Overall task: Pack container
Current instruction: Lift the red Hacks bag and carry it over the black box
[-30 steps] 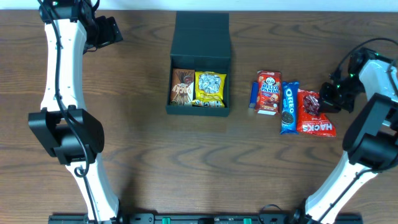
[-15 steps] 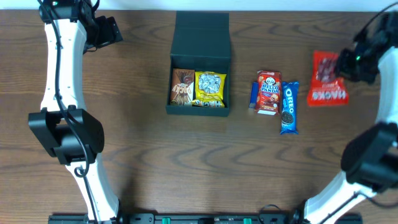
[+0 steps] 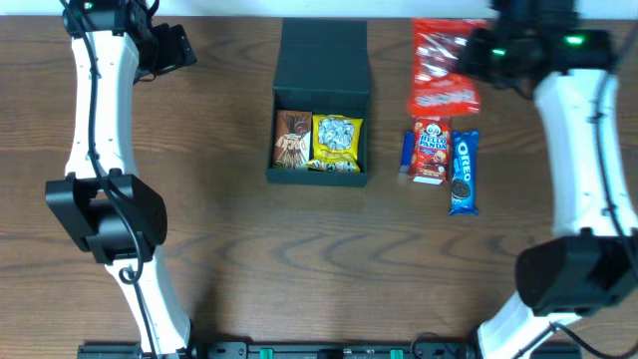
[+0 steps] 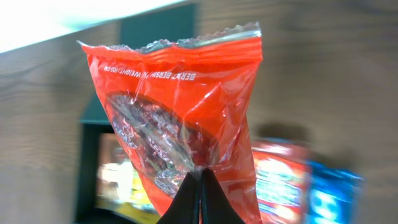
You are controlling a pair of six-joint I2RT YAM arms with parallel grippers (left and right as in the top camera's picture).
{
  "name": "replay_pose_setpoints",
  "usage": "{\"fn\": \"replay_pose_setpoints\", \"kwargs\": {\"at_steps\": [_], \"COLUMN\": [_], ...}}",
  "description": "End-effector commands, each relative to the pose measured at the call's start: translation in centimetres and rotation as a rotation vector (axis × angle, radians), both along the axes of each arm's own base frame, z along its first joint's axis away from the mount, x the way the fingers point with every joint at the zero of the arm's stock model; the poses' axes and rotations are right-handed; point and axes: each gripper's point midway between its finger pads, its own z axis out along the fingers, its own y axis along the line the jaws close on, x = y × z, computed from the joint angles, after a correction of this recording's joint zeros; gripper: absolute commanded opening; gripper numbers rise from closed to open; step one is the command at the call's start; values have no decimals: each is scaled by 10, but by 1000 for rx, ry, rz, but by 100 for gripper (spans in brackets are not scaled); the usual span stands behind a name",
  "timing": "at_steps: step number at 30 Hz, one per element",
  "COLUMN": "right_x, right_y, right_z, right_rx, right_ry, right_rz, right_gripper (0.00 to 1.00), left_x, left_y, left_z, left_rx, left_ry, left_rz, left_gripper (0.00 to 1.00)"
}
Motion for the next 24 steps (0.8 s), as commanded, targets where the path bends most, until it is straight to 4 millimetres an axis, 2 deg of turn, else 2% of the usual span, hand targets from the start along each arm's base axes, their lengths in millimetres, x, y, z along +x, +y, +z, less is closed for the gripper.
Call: {"fn": "replay_pose_setpoints", "kwargs": {"at_steps": [1,6,9,13,24], "right_x": [7,4,-7,-19,-47], "right_y": [54,118,136,143,132], "right_z": [-19,-63,-87,-102,-129], "right_rx": [96,169,159,140,66], "right_ry": [62,197,283,352,501], "right_rz": [-14,-40,-87,-108,-118], "right_gripper": [1,2,2,2,2], "left_x": [-1,-2,-3,-3,-3], "left_y": [2,2,2,2,2], "left_z": [1,0,0,0,0], "left_rx": [8,8,7,7,7], "left_ry": [1,4,8,8,8], "left_rz": [12,12,12,12,12], "left_gripper": [95,95,95,95,95]}}
